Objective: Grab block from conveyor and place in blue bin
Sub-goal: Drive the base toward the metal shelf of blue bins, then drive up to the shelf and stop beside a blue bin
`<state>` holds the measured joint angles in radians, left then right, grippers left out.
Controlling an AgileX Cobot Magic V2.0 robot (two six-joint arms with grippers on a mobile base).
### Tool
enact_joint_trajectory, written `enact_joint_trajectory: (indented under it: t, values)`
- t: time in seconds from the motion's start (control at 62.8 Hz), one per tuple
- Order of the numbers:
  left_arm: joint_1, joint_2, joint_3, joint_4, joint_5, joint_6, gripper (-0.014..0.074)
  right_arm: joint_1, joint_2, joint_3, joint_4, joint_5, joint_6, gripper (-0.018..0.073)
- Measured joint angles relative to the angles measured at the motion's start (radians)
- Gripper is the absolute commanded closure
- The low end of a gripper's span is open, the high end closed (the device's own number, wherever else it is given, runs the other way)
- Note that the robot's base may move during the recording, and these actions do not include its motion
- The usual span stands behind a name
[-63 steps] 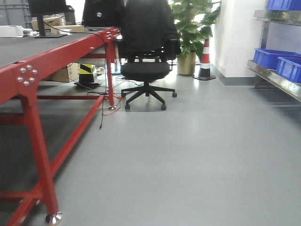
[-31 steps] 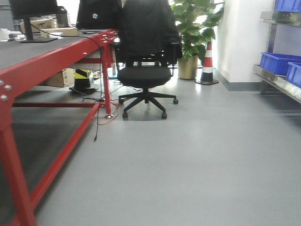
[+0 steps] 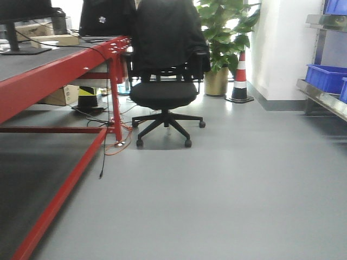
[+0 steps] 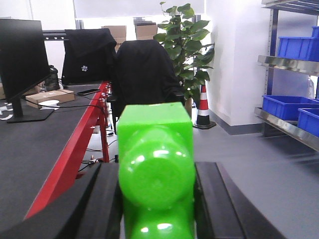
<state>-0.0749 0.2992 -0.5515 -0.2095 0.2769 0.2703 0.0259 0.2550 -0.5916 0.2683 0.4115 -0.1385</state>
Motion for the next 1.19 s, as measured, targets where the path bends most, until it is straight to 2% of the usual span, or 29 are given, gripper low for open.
enact_joint_trajectory:
  t: [1.195]
  values:
    - [0.0,0.0,0.0,0.0,0.0,0.0,0.0708,0.0,0.0,0.002,0.002,0.0,0.0,0.0721]
